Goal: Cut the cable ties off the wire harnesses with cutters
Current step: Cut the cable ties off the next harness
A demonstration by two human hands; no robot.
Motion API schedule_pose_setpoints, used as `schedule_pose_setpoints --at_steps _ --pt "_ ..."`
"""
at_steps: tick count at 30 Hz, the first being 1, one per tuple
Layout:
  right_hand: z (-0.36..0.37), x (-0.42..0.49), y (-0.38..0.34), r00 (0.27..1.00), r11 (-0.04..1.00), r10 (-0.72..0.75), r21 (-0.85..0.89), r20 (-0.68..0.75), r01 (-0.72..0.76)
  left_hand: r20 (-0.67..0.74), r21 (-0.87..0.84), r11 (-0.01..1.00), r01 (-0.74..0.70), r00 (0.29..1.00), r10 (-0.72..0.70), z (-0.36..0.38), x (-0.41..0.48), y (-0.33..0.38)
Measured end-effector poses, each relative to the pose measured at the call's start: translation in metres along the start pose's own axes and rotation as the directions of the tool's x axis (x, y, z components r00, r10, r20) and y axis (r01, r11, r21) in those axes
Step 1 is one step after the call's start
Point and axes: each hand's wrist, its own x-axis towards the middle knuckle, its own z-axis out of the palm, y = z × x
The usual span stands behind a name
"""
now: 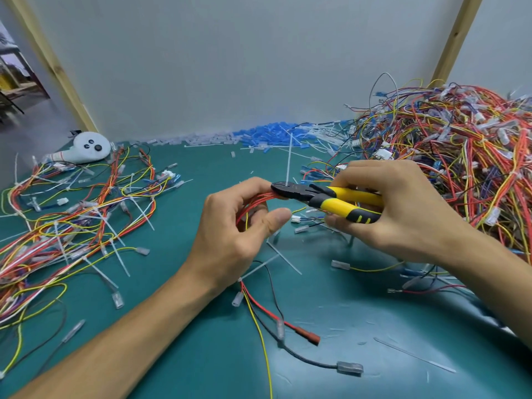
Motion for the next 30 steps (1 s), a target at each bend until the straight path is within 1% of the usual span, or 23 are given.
schedule_pose_setpoints --at_steps 3,5,7,11,15,21,30 --pt "0.0015 0.0002 -0.0021 0.998 0.999 -0.038 0.012 0.04 0.037 -0.037 0.007 1.0 0.0 0.999 0.0 0.0019 0.0034 0.0012" --pt "0.0032 -0.0003 -0.003 0.997 0.999 -0.053 -0.008 0.059 0.053 -0.03 0.022 1.0 -0.021 0.999 0.021 0.0037 0.0044 0.001" --pt "0.0037 0.0001 -0.0029 0.997 0.998 -0.054 -0.015 0.048 0.055 -0.036 0.074 0.996 -0.046 0.998 0.049 0.005 0.0048 0.0" --pt "0.004 0.0003 -0.0022 0.999 0.999 -0.048 -0.012 0.005 0.048 -0.108 0.201 0.973 -0.111 0.985 0.135 0.0055 0.0066 0.0004" --pt "0.0071 0.0002 -0.0038 0.999 0.999 -0.047 0.021 -0.009 0.047 -0.123 0.259 0.952 -0.166 0.971 0.203 0.0036 0.0067 0.002" --pt "0.0083 -0.0001 -0.0034 0.999 0.998 -0.044 0.04 -0.013 0.045 -0.126 0.283 0.944 -0.172 0.969 0.214 0.0037 0.0059 0.004" --pt "0.0092 -0.0009 -0.0051 0.999 0.997 -0.043 0.058 0.008 0.043 -0.105 0.307 0.94 -0.148 0.976 0.188 0.0032 0.0046 0.0067"
